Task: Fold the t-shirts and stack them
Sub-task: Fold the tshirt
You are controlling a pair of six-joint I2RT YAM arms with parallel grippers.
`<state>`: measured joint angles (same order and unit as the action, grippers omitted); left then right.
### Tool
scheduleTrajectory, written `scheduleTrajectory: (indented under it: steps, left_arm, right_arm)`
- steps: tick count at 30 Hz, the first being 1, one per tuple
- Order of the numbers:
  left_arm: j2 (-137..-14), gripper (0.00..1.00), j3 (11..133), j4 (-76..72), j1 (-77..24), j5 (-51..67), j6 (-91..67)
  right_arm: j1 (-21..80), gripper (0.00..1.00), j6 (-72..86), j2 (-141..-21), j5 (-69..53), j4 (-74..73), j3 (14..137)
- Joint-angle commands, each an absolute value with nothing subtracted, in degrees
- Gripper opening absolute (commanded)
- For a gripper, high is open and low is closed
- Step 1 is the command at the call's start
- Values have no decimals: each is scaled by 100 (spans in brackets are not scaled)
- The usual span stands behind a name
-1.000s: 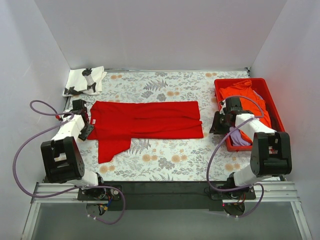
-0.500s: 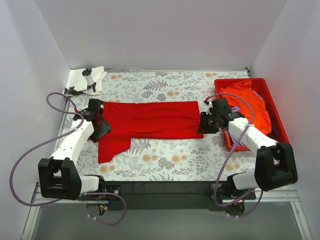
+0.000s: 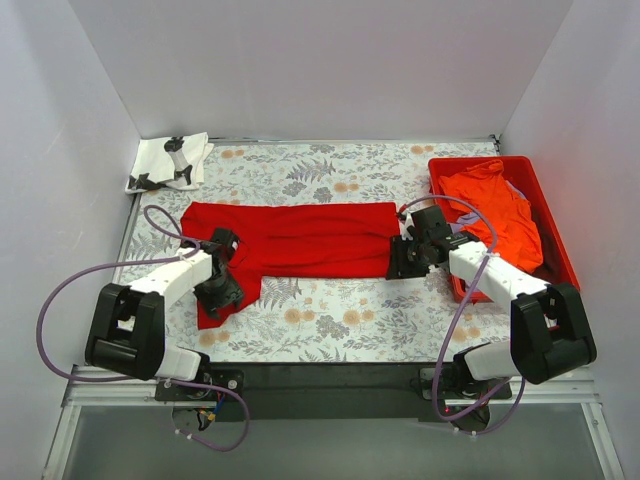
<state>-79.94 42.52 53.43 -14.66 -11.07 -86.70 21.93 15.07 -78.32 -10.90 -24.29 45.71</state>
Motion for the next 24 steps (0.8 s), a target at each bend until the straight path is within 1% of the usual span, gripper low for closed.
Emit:
scheduleTrajectory:
  steps: [1,2,3,5,6,7,11,13,15,17,24]
  left_arm:
    - [-8068,46,4044,5001,-1538,-1090,-8947]
    - [-8094,44,4017,4931,-1538,-1159,-8982]
    - [-8130,36,3973,4905,-1538,-1178,-9035]
    - [-8139,23,3999,4904,-1547,-1239,-9026]
    - [-8078,6,4034,4939,-1547,-1283,-9035]
    - [-8025,0,4086,4983,-1547,-1344,-9079]
    - [-7752,0,4894,5378,-1547,-1800,-8939]
    - [-7778,0,5307,5484,-1547,-2029,-8694]
    - [-7927,0,5983,5528,-1538,-2397,-8535]
    - [-8252,0,6614,5485,-1538,-2574,-8289]
    - [-9649,0,7995,4993,-1538,-3032,-7638]
  right_arm:
    - [2241,46,1538,-7708,-1213,-2233,4500]
    - [2233,46,1538,-7691,-1222,-2224,4483]
    - [2232,46,1521,-7699,-1239,-2215,4474]
    - [2241,46,1512,-7691,-1248,-2197,4439]
    - [2241,46,1512,-7690,-1265,-2189,4438]
    - [2233,46,1503,-7690,-1274,-2188,4421]
    - [2241,46,1494,-7647,-1353,-2197,4447]
    - [2241,46,1468,-7629,-1362,-2223,4508]
    - [2233,46,1415,-7576,-1388,-2285,4552]
    - [2241,46,1363,-7550,-1415,-2320,4597]
    - [2233,45,1292,-7506,-1547,-2355,4605]
